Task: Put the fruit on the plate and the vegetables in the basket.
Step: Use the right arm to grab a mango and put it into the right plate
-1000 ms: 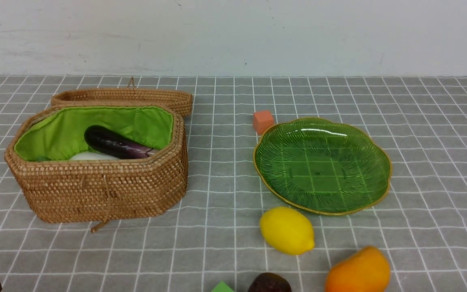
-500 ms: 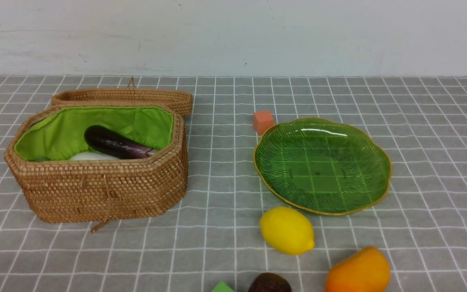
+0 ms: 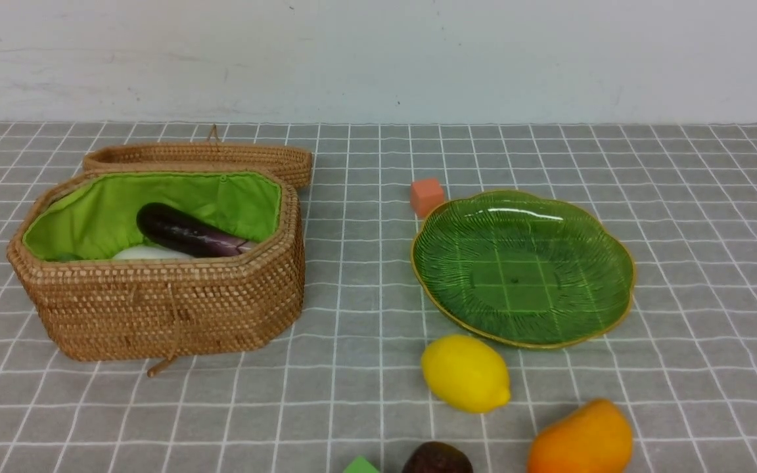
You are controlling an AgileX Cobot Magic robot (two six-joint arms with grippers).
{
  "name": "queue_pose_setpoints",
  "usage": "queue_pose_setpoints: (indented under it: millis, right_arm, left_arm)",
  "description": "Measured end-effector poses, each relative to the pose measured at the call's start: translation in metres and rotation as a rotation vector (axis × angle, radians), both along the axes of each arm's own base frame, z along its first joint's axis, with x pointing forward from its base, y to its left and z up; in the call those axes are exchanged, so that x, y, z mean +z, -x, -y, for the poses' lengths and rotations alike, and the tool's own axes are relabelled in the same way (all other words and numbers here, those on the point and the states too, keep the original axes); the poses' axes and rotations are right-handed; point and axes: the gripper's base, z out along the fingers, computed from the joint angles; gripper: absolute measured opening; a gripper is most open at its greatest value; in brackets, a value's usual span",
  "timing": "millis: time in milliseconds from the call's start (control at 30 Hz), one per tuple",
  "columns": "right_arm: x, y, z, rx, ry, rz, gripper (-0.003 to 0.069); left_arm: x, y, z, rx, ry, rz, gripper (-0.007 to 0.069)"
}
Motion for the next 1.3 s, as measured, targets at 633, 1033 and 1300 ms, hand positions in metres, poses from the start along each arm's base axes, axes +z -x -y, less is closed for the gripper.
queue_pose_setpoints:
  millis: [633, 1033, 1300]
  right_arm:
    - [0.012, -0.004, 0.001, -0.042, -0.124, 0.148, 0.0241]
    - [0.038, -0.004, 0.014, -0.188, -0.627, 0.411, 0.0241]
    - [0.094, 0.01, 0.009, -0.1, -0.661, 0.49, 0.0241]
  left_arm:
    - [-0.001, 0.0, 0.0, 0.0, 0.004, -0.001, 0.0011]
    - [-0.001, 0.0, 0.0, 0.0, 0.004, -0.001, 0.0019]
    - [-0.001, 0.0, 0.0, 0.0, 0.003, -0.001, 0.0026]
